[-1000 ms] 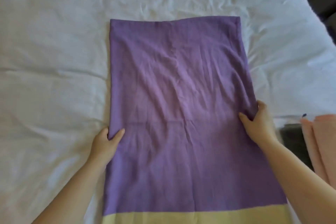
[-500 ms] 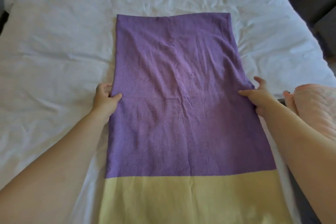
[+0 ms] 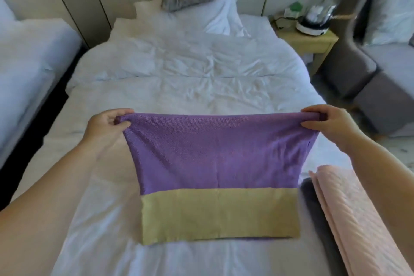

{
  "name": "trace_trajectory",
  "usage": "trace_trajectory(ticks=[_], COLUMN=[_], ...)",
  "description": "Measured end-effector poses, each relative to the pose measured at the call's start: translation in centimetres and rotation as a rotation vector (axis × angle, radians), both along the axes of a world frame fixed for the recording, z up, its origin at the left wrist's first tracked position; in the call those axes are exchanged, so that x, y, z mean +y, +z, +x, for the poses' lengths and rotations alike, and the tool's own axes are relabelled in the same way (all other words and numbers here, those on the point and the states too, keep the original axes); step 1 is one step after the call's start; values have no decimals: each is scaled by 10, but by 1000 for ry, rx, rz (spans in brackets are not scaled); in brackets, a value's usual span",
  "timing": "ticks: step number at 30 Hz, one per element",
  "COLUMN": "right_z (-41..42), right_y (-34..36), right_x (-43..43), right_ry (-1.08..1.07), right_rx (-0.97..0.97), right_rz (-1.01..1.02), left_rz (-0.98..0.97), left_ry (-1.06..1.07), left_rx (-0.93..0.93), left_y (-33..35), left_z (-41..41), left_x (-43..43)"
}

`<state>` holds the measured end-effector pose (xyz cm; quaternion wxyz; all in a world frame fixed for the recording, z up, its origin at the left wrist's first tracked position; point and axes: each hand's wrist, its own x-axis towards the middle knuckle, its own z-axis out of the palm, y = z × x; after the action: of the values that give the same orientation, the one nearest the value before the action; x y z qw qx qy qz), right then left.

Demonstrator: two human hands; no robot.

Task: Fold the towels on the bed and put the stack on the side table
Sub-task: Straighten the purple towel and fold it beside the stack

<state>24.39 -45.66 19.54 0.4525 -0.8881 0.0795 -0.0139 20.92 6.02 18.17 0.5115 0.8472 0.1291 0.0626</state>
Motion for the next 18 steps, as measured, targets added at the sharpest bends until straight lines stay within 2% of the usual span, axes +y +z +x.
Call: trace_trajectory(ticks=[5, 11, 15, 16, 18], right_z=[-4, -13, -19, -23, -33], right_y=[94, 185, 213, 215, 216], right_x=[4, 9, 16, 18, 18], right_ry=[-1, 37, 94, 109, 124], right_rx=[-188, -366, -375, -364, -265], right_rz=[-68, -365, -552, -560, -451], left_rz=[26, 231, 421, 433, 427], left_ry=[22, 56, 94, 79, 14], left_rx=[-182, -287, -296, -291, -283], left_y=[93, 178, 205, 208, 210], left_z=[-1, -14, -28, -32, -41], left_x=[10, 27, 36, 38, 44])
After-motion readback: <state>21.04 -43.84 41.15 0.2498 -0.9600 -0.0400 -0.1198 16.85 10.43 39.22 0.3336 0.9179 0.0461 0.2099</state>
